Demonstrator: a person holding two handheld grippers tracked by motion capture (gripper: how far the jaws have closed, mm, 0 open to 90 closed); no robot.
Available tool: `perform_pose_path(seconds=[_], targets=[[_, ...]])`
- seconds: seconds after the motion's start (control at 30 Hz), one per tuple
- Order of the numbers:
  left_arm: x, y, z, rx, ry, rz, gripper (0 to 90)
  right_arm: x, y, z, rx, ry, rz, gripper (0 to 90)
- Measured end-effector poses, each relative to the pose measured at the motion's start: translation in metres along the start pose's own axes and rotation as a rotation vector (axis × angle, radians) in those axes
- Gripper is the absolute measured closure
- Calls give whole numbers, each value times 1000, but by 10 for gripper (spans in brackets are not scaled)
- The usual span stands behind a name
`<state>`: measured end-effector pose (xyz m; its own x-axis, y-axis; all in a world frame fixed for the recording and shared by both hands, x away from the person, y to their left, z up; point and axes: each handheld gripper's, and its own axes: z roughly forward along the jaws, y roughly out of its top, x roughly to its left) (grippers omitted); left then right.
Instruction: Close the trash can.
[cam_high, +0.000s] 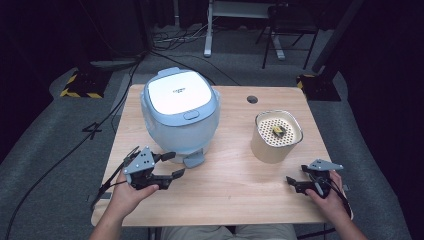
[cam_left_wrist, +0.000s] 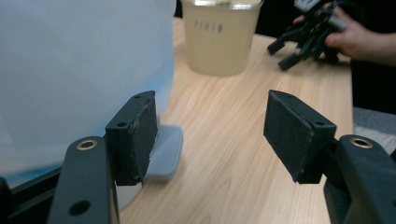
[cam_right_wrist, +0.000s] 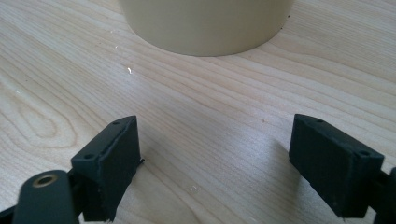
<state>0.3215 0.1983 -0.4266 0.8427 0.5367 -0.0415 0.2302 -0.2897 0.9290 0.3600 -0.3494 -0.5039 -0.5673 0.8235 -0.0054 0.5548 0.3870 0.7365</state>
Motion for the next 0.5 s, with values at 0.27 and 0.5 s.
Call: perform_pose_path(seconds=[0.27,0.5], targets=[[10,-35,12,121,27,-74,353,0,0,0,0,0,0,168],[16,-56,19,224,59,-110,349,0,0,0,0,0,0,168]])
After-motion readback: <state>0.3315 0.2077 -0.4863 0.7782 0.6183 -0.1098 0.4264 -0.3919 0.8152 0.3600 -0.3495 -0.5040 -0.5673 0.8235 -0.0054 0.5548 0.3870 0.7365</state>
